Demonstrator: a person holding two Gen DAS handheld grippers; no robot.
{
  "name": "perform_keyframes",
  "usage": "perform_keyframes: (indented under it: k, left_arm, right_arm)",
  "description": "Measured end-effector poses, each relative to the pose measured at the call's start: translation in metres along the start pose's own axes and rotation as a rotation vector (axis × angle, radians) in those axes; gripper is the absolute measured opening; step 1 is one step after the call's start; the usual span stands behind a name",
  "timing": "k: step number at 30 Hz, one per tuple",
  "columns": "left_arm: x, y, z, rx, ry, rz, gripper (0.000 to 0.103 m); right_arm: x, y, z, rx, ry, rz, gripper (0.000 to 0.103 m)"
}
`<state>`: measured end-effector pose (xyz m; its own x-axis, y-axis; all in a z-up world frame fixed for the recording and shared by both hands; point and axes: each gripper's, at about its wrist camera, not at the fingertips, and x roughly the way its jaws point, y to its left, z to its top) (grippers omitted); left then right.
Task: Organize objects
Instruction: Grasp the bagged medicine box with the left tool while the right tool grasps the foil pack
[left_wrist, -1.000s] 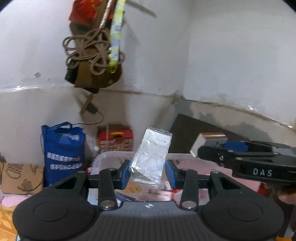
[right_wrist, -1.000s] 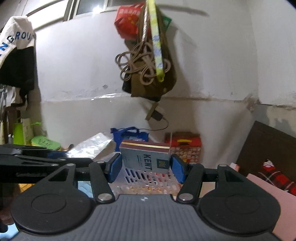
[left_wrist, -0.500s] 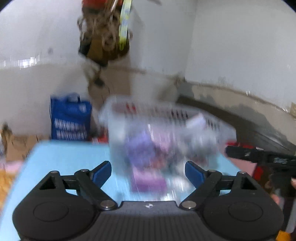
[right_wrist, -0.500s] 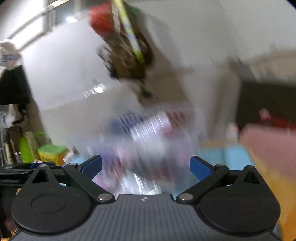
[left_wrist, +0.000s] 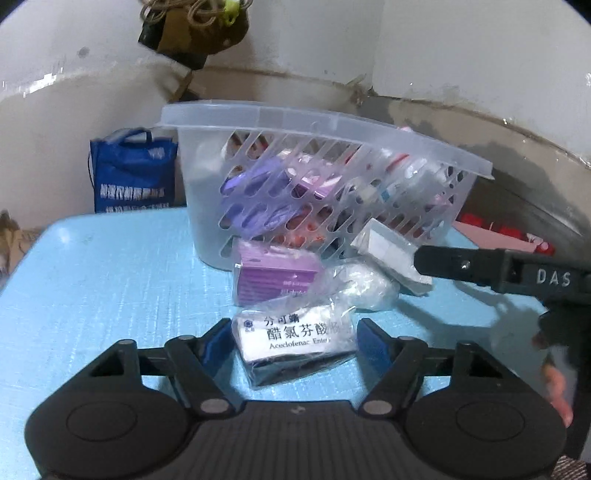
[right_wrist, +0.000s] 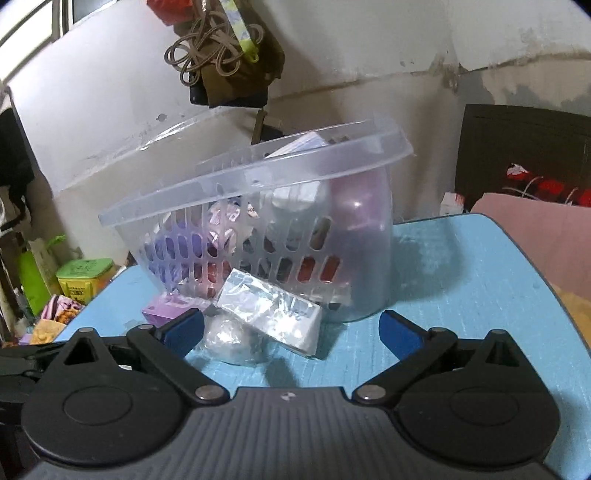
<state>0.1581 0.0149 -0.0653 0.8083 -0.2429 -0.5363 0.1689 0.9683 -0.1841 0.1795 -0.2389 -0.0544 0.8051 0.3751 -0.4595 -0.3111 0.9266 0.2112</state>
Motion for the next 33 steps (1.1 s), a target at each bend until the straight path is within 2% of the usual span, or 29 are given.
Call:
perform_keyframes:
  k: [2, 12, 13, 15, 16, 18, 24, 30, 33]
  left_arm:
    - [0.0, 0.005, 0.0, -0.013, 0.0, -0.011, 0.075]
    - [-0.006, 0.015, -0.001, -0.044, -0.041, -0.035, 0.075]
    - [-0.006, 0.014, -0.001, -0.041, -0.046, -0.034, 0.075]
    - [-0.007, 0.013, -0.002, -0.038, -0.048, -0.038, 0.075]
    - [-0.007, 0.013, -0.002, -0.035, -0.051, -0.04, 0.075]
    - [-0.008, 0.011, -0.002, -0.034, -0.059, -0.037, 0.075]
    - [-0.011, 0.009, -0.003, -0.026, -0.083, -0.029, 0.075]
    - [-0.015, 0.007, -0.003, -0.023, -0.112, -0.012, 0.075]
    - [-0.015, 0.006, -0.003, -0.021, -0.117, -0.012, 0.075]
  right_arm:
    - [0.009, 0.004, 0.002, 0.01, 0.026, 0.017, 0.103]
    - [0.04, 0.007, 0.01, 0.114, 0.063, -0.043, 0.103]
    - [0.041, 0.007, 0.009, 0.112, 0.068, -0.045, 0.099]
    - [0.038, 0.004, 0.005, 0.117, 0.062, -0.041, 0.081]
    - [0.038, 0.003, 0.006, 0.125, 0.068, -0.031, 0.08]
    - [0.032, -0.001, 0.003, 0.128, 0.062, 0.0, 0.079]
    - [0.002, -0.012, -0.004, 0.124, 0.025, 0.018, 0.078]
    - [-0.018, -0.01, -0.005, 0.053, -0.035, -0.029, 0.079]
    - [-0.022, -0.008, -0.004, 0.025, -0.057, -0.022, 0.079]
